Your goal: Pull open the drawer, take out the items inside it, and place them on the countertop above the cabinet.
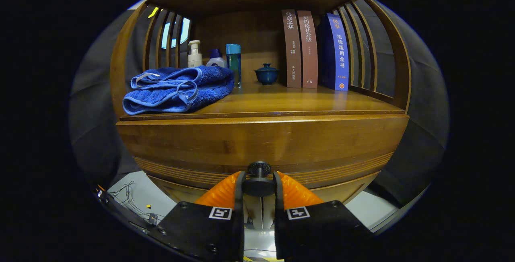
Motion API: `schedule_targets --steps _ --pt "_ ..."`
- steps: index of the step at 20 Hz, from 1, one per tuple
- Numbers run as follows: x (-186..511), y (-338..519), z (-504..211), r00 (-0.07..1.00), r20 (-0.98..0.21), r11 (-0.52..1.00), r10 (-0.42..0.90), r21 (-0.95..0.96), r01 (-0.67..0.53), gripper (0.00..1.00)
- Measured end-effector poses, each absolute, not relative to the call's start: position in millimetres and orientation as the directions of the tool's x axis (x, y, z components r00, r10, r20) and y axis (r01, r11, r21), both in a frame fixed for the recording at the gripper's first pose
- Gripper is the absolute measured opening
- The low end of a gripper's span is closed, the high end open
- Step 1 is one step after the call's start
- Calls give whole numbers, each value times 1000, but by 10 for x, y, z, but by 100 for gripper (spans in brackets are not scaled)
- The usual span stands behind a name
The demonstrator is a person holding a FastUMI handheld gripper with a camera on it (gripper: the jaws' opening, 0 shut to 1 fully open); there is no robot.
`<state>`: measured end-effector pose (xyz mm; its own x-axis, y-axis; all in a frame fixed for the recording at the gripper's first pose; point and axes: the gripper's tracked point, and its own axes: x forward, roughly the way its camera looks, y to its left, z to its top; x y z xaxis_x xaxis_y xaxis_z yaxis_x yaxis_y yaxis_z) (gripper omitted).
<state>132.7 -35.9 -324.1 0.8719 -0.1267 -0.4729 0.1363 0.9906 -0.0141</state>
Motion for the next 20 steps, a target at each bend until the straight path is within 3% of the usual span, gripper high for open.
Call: schedule_targets --steps 20 --pt "-314 -184 -3082 818 -568 993 -89 11 116 34"
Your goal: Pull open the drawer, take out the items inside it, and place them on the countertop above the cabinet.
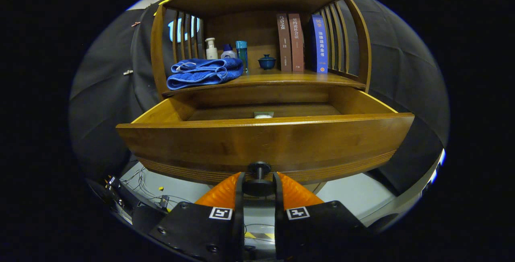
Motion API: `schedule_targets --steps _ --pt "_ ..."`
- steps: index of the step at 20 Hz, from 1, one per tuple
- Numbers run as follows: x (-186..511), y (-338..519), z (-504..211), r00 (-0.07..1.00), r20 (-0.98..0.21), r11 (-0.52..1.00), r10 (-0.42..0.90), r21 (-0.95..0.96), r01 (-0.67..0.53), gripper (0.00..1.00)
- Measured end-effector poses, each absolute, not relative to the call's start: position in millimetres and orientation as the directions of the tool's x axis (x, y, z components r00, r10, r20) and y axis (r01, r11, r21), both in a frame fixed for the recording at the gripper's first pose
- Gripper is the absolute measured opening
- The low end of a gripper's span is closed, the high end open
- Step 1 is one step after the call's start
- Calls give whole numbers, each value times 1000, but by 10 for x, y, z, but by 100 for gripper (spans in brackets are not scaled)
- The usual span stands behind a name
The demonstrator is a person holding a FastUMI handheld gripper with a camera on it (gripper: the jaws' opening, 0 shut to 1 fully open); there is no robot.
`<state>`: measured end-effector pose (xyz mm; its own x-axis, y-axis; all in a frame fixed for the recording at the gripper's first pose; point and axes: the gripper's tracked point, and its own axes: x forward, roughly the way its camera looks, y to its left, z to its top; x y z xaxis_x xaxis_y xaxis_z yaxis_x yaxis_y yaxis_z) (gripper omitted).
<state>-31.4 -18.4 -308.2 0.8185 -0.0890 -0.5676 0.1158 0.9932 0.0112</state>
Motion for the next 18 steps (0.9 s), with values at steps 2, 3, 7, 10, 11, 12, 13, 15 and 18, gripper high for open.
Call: schedule_targets --steps 2,3,7,10,11,12,13,15,18 --pt "-441 -170 -3109 807 -584 992 -86 24 123 34" --pt "-518 -154 -3134 797 -598 992 -85 24 124 34" --pt "-699 -147 -3112 778 -623 988 -78 58 145 34" --pt "-773 -149 -3116 767 -637 986 -76 67 153 34" --pt "-766 -146 -3122 767 -638 986 -73 70 152 34" --pt "-771 -144 -3117 766 -639 986 -74 68 152 34" --pt "-773 -145 -3122 763 -641 986 -79 63 155 34" --pt "-790 -153 -3143 756 -648 984 -93 58 171 34" --pt "-814 -143 -3095 754 -651 974 -95 94 204 46"
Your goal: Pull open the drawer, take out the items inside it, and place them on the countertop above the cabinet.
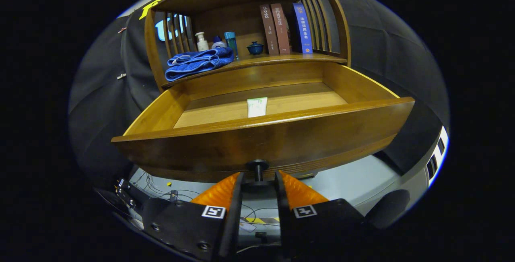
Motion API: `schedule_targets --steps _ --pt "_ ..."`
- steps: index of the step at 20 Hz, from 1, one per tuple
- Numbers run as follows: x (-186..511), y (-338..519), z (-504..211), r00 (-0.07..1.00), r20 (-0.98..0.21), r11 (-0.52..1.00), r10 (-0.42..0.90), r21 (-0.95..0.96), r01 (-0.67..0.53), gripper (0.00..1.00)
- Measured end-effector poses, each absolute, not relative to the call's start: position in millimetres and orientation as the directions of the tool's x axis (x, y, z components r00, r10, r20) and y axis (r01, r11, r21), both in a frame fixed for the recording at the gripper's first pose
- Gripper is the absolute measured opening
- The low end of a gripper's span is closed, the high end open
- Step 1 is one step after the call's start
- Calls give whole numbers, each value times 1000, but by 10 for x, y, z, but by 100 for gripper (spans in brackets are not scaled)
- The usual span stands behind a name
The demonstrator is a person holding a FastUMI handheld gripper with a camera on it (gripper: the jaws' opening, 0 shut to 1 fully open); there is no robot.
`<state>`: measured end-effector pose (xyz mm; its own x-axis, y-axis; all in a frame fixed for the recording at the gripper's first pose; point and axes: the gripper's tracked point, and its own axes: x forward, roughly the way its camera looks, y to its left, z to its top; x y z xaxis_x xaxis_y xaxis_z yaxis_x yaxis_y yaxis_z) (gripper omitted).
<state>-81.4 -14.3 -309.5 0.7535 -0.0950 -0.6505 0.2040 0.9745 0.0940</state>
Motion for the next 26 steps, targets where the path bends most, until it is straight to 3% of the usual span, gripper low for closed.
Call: schedule_targets --steps 1,4,6,11,14,17,21,26 --pt "-844 -139 -3049 756 -649 972 -90 108 209 51" --pt "-937 -173 -2773 761 -632 963 -145 86 255 92" --pt "-888 -149 -2492 786 -597 963 -159 82 257 97" --pt "-296 -90 -1884 831 -547 972 -96 128 197 97" --pt "225 -199 -1884 804 -591 975 -66 132 177 98" --pt "650 -239 -2155 717 -697 976 -29 133 170 98" --pt "841 -236 -2632 525 -851 978 30 133 159 97" --pt "857 -269 -3167 352 -936 989 -10 42 139 97"
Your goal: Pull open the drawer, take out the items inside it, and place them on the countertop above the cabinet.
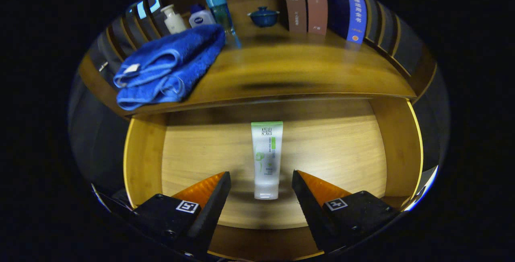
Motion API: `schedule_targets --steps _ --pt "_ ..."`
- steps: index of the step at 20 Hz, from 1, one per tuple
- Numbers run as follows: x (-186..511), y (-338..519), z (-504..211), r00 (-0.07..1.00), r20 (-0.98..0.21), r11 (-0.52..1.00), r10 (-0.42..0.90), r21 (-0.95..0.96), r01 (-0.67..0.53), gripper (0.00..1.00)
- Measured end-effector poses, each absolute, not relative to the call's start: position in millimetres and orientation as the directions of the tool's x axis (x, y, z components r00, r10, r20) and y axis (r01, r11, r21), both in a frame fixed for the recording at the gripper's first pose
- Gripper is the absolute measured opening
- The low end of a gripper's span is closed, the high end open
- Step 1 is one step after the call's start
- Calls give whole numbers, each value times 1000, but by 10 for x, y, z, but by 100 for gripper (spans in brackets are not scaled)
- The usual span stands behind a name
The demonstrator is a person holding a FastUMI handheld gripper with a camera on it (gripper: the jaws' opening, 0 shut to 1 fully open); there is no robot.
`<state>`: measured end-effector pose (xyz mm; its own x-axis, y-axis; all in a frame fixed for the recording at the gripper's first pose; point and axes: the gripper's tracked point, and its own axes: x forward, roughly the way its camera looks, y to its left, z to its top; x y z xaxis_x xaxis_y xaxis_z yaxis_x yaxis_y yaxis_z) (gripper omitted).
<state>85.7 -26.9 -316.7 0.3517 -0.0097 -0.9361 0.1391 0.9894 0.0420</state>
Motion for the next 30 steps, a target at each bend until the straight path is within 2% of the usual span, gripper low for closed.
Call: schedule_targets --steps 2,7,9,10,14,15,16,20,24,30 --pt "803 -299 -3310 278 -960 990 -21 18 137 97" --pt "730 -355 -3538 178 -983 989 -50 -23 149 97" --pt "701 -361 -3607 149 -988 989 -40 -18 148 94" --pt "681 -350 -3648 130 -991 989 -27 -7 149 90" --pt "676 -379 -3595 114 -992 989 -47 -30 147 50" --pt "656 -369 -3700 117 -992 989 -46 -29 145 51" --pt "668 -367 -3648 114 -992 990 -43 -27 138 45" --pt "679 -370 -3665 133 -990 993 -40 -24 116 46" --pt "753 -431 -3657 227 -971 997 -68 -57 54 45" --pt "784 -428 -3573 272 -962 996 20 42 76 45"
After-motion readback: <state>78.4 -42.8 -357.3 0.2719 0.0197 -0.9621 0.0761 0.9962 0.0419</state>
